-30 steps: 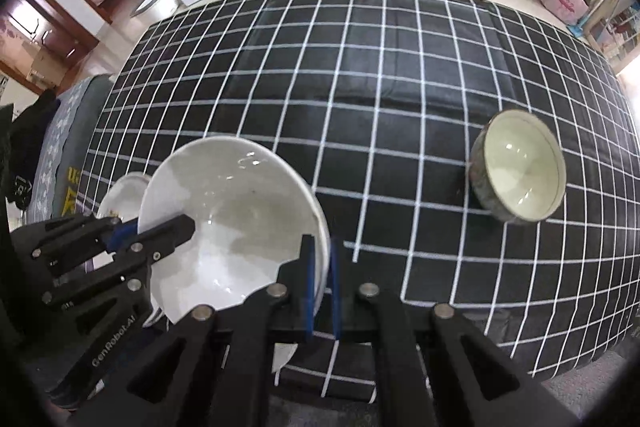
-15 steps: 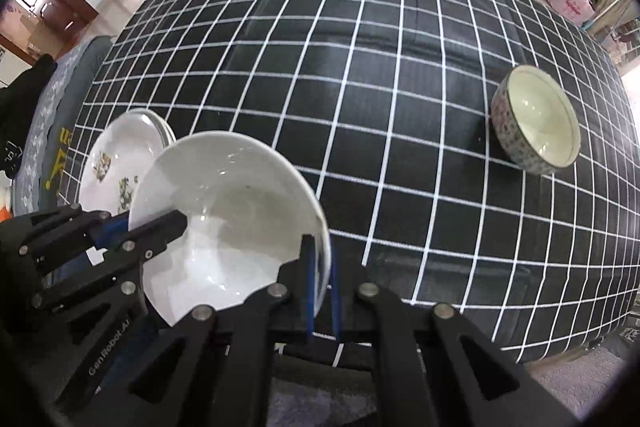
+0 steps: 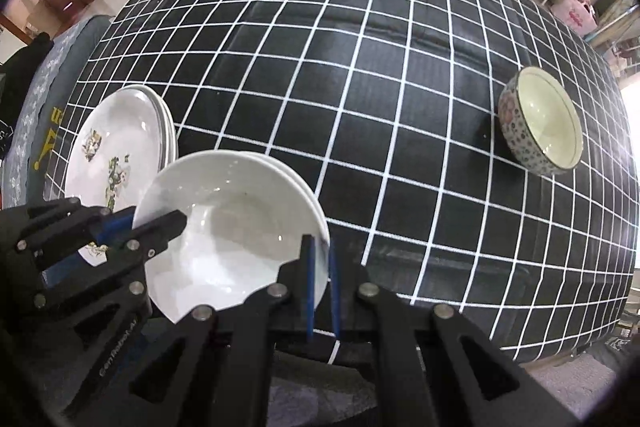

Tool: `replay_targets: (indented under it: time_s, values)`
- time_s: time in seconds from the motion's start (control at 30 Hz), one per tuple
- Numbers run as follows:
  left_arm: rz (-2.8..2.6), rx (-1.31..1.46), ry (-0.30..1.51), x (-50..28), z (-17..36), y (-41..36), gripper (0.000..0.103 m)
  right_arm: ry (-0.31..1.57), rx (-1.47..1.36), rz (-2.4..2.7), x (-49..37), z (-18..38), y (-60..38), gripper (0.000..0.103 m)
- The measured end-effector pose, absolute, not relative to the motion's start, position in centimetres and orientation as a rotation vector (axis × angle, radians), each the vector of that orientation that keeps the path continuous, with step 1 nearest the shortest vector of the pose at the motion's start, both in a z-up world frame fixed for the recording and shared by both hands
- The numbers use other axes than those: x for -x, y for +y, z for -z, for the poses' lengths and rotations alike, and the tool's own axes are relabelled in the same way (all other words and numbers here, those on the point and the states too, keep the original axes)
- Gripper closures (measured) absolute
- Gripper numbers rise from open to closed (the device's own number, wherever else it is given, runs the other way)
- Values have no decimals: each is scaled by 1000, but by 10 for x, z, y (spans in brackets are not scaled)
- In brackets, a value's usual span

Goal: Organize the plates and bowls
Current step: 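Carry the red-print bowl with both grippers and lower it into the plain bowl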

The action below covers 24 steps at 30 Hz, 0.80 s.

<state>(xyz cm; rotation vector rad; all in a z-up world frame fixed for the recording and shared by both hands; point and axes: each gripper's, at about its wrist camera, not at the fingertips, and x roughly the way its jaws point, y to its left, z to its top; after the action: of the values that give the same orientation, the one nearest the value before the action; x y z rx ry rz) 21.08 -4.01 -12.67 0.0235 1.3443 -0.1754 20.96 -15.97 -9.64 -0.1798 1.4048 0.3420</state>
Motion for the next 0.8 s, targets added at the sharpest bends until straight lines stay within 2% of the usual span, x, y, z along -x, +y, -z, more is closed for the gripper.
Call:
replay_targets:
  time_s: [0.57,0.8]
  values:
    - [185,-38,1334,-207,130,-40,93,1412,183,-342,-207,100,-162,94]
    - [188,-4,1310,-208,120,-25,86,1419,169,-333,-209,100,-164,94]
